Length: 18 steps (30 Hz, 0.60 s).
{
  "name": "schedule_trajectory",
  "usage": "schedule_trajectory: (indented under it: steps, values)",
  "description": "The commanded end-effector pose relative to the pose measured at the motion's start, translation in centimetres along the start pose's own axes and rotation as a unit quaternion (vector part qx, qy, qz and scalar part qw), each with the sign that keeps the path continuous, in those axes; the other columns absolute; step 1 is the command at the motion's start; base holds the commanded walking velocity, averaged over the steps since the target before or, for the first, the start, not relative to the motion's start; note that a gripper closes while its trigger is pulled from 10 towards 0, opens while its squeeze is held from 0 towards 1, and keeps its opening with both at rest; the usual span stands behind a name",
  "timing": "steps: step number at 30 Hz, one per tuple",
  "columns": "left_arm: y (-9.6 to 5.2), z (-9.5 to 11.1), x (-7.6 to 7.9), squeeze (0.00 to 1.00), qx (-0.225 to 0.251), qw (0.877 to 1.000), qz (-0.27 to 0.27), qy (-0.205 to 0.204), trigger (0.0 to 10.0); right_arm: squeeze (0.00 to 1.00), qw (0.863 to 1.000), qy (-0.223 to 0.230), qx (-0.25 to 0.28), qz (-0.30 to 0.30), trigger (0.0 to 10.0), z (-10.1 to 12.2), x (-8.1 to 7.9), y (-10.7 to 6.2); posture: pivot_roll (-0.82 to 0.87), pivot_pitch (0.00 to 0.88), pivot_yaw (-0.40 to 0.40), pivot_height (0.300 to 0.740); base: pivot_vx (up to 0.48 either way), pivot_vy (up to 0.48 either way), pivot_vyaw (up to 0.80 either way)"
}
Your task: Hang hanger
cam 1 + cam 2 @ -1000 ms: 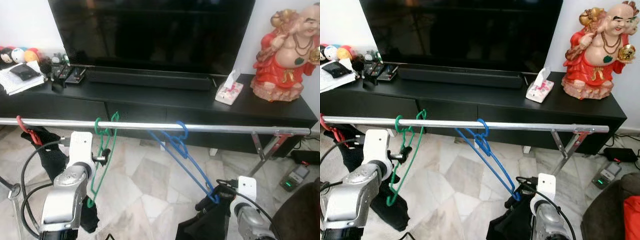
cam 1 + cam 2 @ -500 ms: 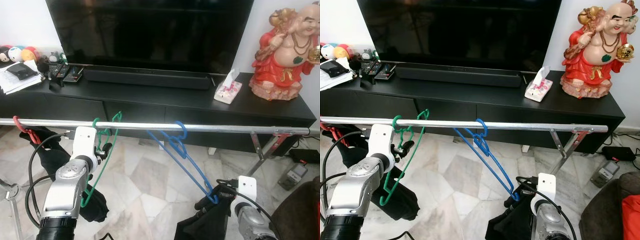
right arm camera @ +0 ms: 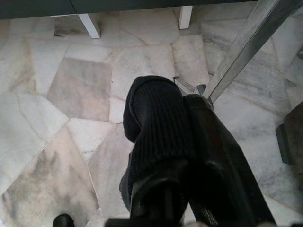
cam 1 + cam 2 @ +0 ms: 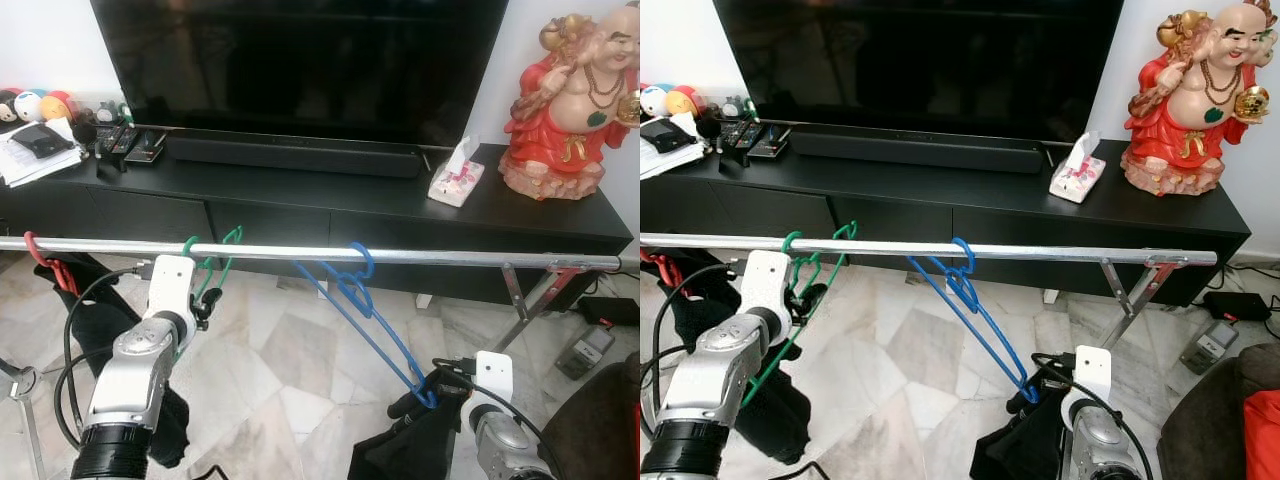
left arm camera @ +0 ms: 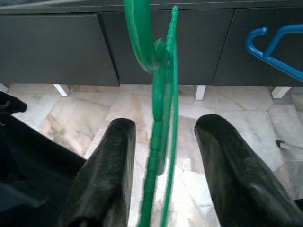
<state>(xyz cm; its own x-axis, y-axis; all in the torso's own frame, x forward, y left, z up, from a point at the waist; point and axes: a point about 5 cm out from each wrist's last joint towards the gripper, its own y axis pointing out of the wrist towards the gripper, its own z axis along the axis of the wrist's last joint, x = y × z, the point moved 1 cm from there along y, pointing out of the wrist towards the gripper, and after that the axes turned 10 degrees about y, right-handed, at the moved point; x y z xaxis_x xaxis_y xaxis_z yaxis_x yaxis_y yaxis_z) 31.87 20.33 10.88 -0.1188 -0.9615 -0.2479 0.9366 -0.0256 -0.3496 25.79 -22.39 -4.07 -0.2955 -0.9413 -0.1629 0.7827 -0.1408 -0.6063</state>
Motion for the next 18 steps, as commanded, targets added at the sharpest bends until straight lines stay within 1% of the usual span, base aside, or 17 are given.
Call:
schedule_trajectory:
  steps: [1,12,18]
  values:
    - [0.15,0.41,-0.31,0.00,0.008,1.000,0.002,0.005,0.0,0.00,1.000,-0.003,0.008,0.000,10.0,0.64,0.07,0.12,-0.02,0.000,-0.024,0.740,0.000,0.000,0.00]
    - [0.20,0.35,-0.06,0.00,0.007,1.000,-0.003,0.007,0.0,0.00,1.000,-0.003,0.008,0.001,10.0,0.65,0.07,0.12,-0.02,0.000,-0.025,0.740,0.000,0.000,0.00]
    - [0.22,-0.09,0.08,0.00,-0.008,1.000,-0.010,0.008,0.0,0.00,1.000,-0.004,0.008,0.000,10.0,0.65,0.07,0.12,-0.02,0.000,-0.025,0.740,0.000,0.000,0.00]
